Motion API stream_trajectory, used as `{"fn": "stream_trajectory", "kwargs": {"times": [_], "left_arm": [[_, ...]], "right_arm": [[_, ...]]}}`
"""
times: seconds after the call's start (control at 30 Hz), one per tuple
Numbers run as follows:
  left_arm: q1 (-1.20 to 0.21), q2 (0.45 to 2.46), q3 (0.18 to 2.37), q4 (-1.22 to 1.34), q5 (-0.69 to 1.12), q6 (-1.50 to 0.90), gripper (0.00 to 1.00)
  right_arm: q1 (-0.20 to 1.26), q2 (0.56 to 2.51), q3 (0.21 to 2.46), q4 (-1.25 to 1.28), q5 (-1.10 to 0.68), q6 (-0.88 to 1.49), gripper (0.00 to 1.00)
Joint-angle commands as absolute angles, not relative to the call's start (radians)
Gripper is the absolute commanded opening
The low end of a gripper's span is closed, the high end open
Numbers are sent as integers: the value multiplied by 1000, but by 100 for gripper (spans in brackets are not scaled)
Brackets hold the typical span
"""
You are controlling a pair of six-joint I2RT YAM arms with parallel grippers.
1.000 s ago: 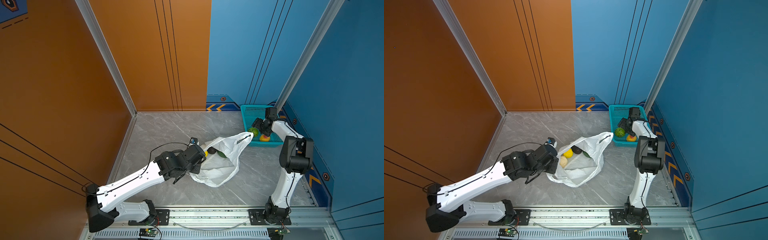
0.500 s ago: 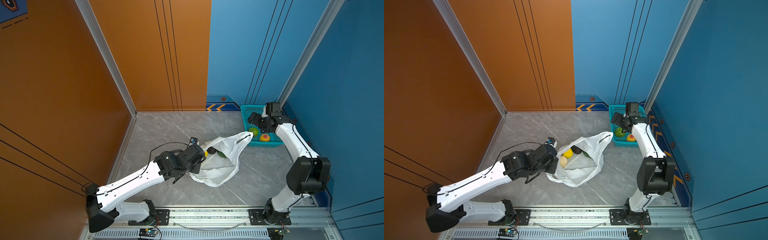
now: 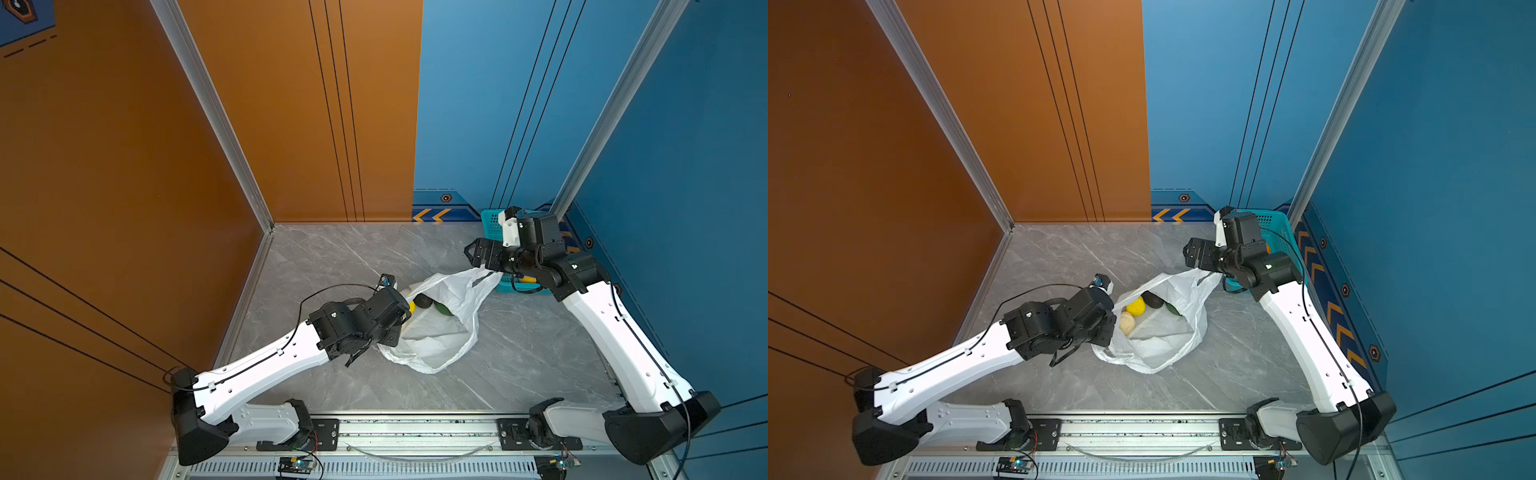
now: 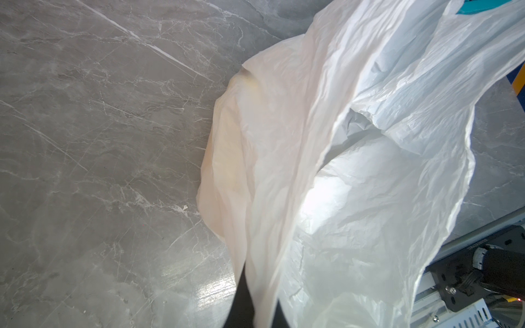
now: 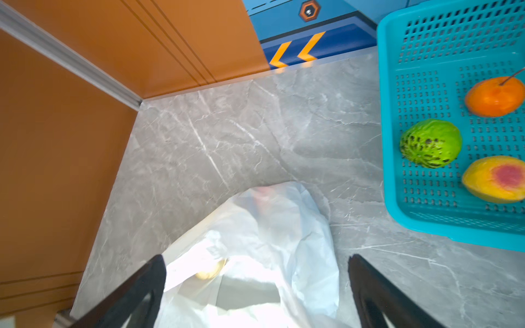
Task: Untie the knot of the plastic bag and take out the fruit
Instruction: Pick up the fruit from the plastic bag.
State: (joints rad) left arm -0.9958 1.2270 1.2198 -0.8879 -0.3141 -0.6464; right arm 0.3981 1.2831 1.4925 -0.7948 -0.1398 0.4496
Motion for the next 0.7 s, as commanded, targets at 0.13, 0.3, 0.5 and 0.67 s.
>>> {"fn": "stream_trajectory", "kwargs": {"times": [0.13, 0.3, 0.5, 0.67], "left_arm": [[-986, 1243, 1248, -897, -312, -633, 0], [-988, 1247, 1252, -898, -308, -632, 0], [-988, 1248, 1255, -897, -306, -632, 0], [-988, 1244, 1257, -898, -308, -634, 0]], "right_arm": [[610, 1236, 1409, -840, -72, 546, 100], [744, 1230, 1388, -825, -9, 588, 100], [803, 1228, 1434, -855, -8, 615, 100], [852, 1240, 1508, -975, 22, 631, 100]]}}
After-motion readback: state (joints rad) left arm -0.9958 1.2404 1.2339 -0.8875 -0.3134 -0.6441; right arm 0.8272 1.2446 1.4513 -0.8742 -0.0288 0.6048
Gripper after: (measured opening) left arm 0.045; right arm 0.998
